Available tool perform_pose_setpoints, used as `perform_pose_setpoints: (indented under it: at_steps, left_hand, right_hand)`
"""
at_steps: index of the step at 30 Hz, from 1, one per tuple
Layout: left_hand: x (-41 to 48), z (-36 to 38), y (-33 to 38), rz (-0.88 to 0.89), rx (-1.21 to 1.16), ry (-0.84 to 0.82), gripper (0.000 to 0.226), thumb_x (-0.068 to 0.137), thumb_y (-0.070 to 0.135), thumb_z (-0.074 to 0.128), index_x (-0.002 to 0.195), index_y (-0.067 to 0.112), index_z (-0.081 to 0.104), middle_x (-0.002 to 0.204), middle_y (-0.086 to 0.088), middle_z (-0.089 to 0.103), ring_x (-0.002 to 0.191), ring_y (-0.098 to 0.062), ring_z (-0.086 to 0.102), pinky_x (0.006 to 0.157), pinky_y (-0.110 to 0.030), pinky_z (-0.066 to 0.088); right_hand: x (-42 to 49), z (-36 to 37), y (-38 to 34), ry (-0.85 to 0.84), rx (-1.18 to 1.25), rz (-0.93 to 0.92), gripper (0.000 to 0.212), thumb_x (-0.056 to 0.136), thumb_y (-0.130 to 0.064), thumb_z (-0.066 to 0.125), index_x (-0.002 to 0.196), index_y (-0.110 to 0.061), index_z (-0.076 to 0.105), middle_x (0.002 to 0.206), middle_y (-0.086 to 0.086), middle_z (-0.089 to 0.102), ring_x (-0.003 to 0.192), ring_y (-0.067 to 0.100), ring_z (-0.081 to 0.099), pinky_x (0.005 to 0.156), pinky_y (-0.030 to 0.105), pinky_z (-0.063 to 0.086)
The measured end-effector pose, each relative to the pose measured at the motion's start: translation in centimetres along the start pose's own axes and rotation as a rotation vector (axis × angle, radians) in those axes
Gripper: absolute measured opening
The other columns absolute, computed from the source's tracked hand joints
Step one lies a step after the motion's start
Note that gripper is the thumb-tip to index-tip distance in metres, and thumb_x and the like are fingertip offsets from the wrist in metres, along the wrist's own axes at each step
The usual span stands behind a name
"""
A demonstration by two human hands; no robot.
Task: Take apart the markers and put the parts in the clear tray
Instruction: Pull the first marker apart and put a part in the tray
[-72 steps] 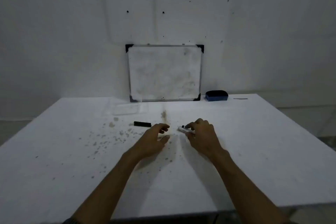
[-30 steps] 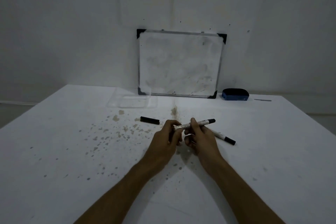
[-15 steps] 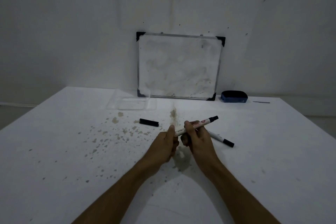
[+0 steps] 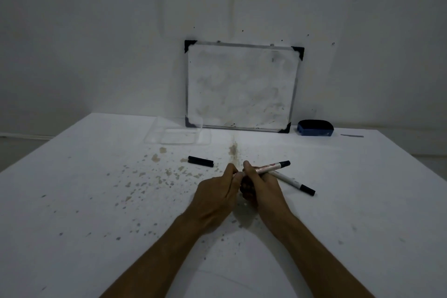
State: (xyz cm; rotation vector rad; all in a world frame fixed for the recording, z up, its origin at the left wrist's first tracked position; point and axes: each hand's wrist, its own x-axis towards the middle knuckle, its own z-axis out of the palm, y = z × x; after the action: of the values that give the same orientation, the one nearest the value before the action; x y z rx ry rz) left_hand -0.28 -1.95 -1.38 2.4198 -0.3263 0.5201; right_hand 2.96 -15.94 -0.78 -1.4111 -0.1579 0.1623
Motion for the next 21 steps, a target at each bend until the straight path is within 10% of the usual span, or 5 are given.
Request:
perform_pose_setpoints:
  at_steps: [6, 10, 12, 21]
  left_hand:
    - [0.9, 0.5, -1.0, 0.159, 0.282, 0.211, 0.059, 0.11, 0.048, 0.014, 0.088, 0.016, 0.059, 0.054, 0.004, 0.054, 0.042, -0.016, 0.048, 0.048, -0.024, 0.033]
    - [0.4, 1.4, 0.5, -0.136, -0.247, 0.031, 0.047, 0.11, 0.049, 0.026, 0.086, 0.025, 0.059, 0.062, 0.013, 0.055, 0.057, -0.004, 0.054, 0.06, -0.016, 0.04]
    - [0.8, 1.2, 0.7, -0.303, -0.47, -0.031, 0.054, 0.11, 0.05, 0.03, 0.071, 0.023, 0.055, 0.05, 0.013, 0.049, 0.048, -0.002, 0.044, 0.052, -0.014, 0.035]
    - [2.2, -1.5, -1.8, -0.602, -0.788, 0.104, 0.048, 0.112, 0.038, 0.033, 0.069, 0.022, 0.043, 0.05, 0.006, 0.034, 0.037, -0.005, 0.029, 0.037, -0.018, 0.023]
  right_hand:
    - [0.6, 0.4, 0.1, 0.016, 0.177, 0.105, 0.039, 0.094, -0.038, 0.067, 0.063, -0.015, 0.064, 0.061, 0.007, 0.048, 0.053, 0.017, 0.043, 0.057, 0.031, 0.037]
    - [0.4, 0.3, 0.8, 0.06, 0.14, 0.02, 0.041, 0.095, -0.042, 0.066, 0.087, -0.001, 0.064, 0.075, 0.029, 0.05, 0.079, 0.059, 0.056, 0.083, 0.048, 0.053]
    - [0.3, 0.2, 0.9, 0.039, 0.099, -0.047, 0.039, 0.096, -0.043, 0.063, 0.079, -0.009, 0.06, 0.064, 0.012, 0.045, 0.074, 0.021, 0.038, 0.074, 0.044, 0.048]
    - [1.5, -2.4, 0.3, 0.178, 0.25, -0.128, 0.033, 0.106, -0.032, 0.05, 0.083, -0.009, 0.059, 0.062, -0.004, 0.044, 0.057, 0.01, 0.035, 0.05, 0.021, 0.031]
